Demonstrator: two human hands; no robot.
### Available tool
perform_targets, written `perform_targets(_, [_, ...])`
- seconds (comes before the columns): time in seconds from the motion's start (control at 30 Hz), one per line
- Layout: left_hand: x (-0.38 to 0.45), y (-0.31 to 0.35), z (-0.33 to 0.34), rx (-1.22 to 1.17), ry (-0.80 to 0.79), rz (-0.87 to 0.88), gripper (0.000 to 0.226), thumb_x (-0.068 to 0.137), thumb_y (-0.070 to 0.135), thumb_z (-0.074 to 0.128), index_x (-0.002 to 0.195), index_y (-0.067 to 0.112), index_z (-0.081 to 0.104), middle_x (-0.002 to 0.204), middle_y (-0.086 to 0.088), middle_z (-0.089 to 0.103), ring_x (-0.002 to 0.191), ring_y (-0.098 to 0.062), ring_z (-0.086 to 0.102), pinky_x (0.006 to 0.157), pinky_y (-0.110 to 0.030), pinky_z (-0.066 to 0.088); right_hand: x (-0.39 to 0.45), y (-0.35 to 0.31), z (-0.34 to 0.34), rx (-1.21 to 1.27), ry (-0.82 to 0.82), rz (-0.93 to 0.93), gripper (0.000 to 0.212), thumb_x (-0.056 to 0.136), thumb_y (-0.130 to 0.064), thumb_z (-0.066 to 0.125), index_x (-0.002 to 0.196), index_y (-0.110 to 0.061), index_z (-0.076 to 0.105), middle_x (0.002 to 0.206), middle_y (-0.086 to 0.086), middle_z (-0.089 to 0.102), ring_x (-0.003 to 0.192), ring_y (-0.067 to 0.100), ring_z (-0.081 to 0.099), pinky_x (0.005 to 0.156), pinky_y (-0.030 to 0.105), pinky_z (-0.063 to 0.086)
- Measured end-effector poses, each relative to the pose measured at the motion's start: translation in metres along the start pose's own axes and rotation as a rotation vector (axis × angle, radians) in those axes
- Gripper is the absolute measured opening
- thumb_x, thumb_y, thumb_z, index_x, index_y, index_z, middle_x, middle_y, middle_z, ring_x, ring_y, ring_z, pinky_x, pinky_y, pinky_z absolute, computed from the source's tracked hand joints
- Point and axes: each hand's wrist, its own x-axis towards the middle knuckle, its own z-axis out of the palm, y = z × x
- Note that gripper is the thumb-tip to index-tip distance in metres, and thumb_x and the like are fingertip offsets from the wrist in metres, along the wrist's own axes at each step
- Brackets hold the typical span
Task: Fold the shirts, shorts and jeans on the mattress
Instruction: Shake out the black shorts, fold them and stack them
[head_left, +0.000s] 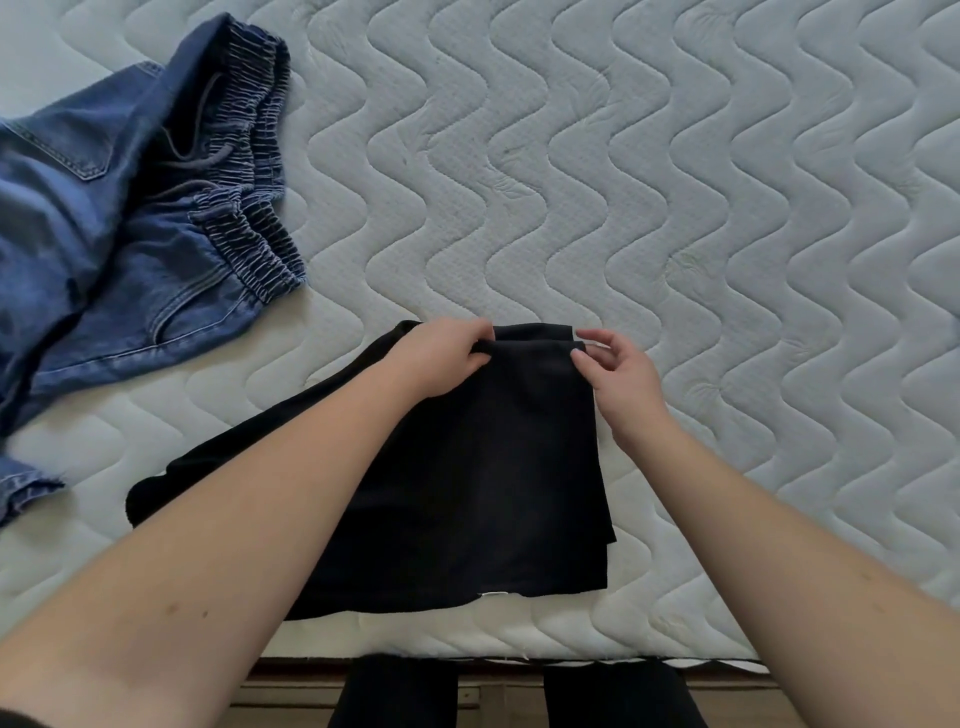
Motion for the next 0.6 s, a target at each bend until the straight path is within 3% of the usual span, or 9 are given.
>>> perform_targets(0.13, [0.002,-0.007,-0.003,0.017,0.148,-0.072,0.018,0.095,0.034,0.059,0.107,0.021,0.061,0.103,-0.004,0.070,0.097,-0.029,0.062,0.080,-0.037,0.046,0.011,-0.006,0.005,-0.054,0.044,-0.067,0.018,0.092,-0.010,0.065,0.101,-0.026,0.069,0.096,-0.006,0.071,0.090,0.003,0.067,0.076,0.012,0.050])
perform_targets(0.27, [0.010,-0.010,-0.004,0.080,0.255,-0.072,0.020,0.092,0.038,0.064,0.104,0.022,0.064,0.101,0.001,0.069,0.101,-0.024,0.059,0.081,-0.032,0.033,0.030,-0.010,0.010,-0.272,0.077,-0.078,0.016,0.093,-0.014,0.063,0.106,-0.022,0.068,0.100,-0.007,0.070,0.099,0.009,0.065,0.092,0.028,0.051])
perform_targets(0.4, [0.008,-0.019,-0.014,-0.054,0.333,-0.170,0.035,0.085,0.048,0.069,0.114,0.029,0.062,0.114,0.007,0.064,0.112,-0.019,0.055,0.093,-0.036,0.036,0.039,-0.013,0.008,-0.593,0.129,-0.098,0.016,0.091,-0.022,0.065,0.107,-0.021,0.066,0.105,-0.003,0.069,0.096,0.015,0.062,0.093,0.037,0.049])
perform_targets(0.5, [-0.003,-0.038,-0.018,-0.177,0.256,-0.264,0.053,0.079,0.054,0.073,0.122,0.027,0.059,0.119,0.004,0.062,0.114,-0.018,0.056,0.098,-0.040,0.042,0.040,-0.012,0.009,-0.730,0.107,-0.285,0.035,0.090,-0.037,0.067,0.122,-0.022,0.061,0.119,0.000,0.062,0.113,0.021,0.054,0.102,0.041,0.042])
perform_targets(0.6, [-0.016,-0.056,-0.015,-0.281,0.100,-0.344,0.067,0.072,0.045,0.084,0.127,0.020,0.055,0.119,0.000,0.061,0.110,-0.021,0.058,0.099,-0.039,0.045,0.039,-0.008,0.017,-1.075,-0.075,-0.456,0.061,0.085,-0.051,0.067,0.138,-0.029,0.049,0.139,-0.002,0.050,0.130,0.024,0.039,0.105,0.040,0.027])
